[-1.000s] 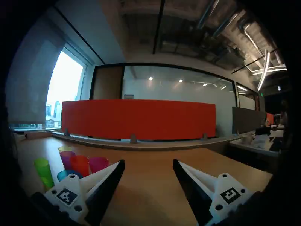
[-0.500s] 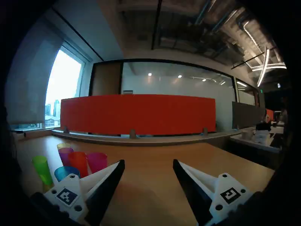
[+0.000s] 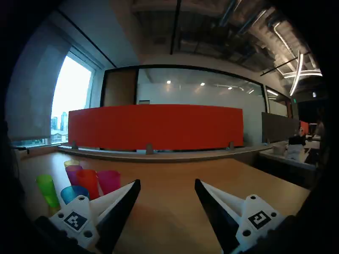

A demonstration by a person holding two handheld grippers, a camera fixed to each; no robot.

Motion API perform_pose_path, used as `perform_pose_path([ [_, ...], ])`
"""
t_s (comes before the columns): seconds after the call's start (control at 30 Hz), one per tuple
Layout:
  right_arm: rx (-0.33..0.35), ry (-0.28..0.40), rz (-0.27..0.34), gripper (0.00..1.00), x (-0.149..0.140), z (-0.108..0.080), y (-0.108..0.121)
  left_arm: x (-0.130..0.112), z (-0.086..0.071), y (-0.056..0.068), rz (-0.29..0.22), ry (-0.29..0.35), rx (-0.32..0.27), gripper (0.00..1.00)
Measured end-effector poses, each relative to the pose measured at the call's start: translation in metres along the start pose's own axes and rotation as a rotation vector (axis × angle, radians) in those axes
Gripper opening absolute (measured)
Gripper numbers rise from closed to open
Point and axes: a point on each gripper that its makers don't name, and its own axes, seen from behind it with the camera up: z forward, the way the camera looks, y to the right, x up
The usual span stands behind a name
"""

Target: Pour water

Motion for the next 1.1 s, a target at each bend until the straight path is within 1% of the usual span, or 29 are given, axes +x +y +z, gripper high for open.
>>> perform_pose_path([
  [1.1,0.014,-0.003,0.001,0.99,0.0,-0.0027,-0.0027,0.0,0.0005,0.0002,0.0,0.0,0.0,0.87],
])
